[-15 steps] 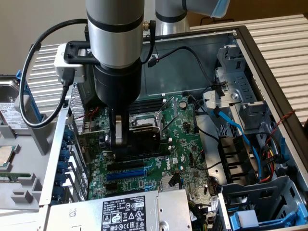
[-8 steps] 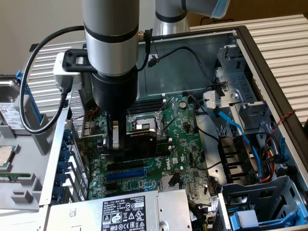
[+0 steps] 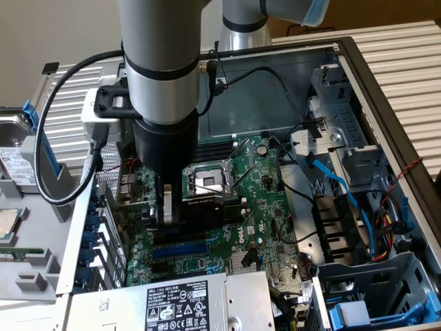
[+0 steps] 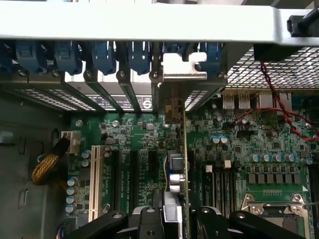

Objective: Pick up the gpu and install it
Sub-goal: 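Insert the gpu into the slot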

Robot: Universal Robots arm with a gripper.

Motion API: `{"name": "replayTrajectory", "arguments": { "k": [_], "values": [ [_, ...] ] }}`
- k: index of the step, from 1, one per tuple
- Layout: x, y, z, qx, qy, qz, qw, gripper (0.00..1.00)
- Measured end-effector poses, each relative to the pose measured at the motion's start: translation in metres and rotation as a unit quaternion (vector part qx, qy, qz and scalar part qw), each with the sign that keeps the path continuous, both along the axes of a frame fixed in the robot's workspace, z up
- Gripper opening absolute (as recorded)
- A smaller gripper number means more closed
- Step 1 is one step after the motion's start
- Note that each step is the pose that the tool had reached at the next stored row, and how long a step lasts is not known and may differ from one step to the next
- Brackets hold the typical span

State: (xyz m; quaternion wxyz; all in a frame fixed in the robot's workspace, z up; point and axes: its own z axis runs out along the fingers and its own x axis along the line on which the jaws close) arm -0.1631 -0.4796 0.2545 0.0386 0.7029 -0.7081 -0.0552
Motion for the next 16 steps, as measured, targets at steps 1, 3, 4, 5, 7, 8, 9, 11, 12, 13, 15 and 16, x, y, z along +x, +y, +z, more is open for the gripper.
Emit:
{"name": "replayTrajectory", "arguments": {
  "k": [1,3,4,5,7,8,9,11,12,13,15,16],
  "values": [
    [0.0000,0.0000,-0.0018,0.0000,0.0000,0.000,1.0000,0.29],
    [0.0000,0.0000,-0.0054,0.0000,0.0000,0.000,1.0000,0.29],
    [0.0000,0.0000,-0.0071,0.0000,0.0000,0.000,1.0000,0.29],
    [0.0000,0.0000,-0.0082,0.0001,0.0000,0.000,1.0000,0.29],
    [0.0000,0.0000,-0.0081,0.0000,0.0000,0.000,1.0000,0.29],
    [0.0000,0.0000,-0.0081,0.0000,0.0001,0.000,1.0000,0.29],
    [0.0000,0.0000,-0.0081,0.0000,0.0000,0.000,1.0000,0.29],
    [0.0000,0.0000,-0.0081,0.0000,0.0000,0.000,1.0000,0.29],
    [0.0000,0.0000,-0.0082,0.0000,0.0000,0.000,1.0000,0.29],
    [-0.0001,-0.0004,-0.0082,0.0001,0.0000,0.000,1.0000,0.29],
    [0.0000,-0.0013,-0.0082,0.0000,0.0000,0.000,1.0000,0.29],
    [0.0000,-0.0019,-0.0082,0.0000,0.0000,0.000,1.0000,0.29]
  ]
}}
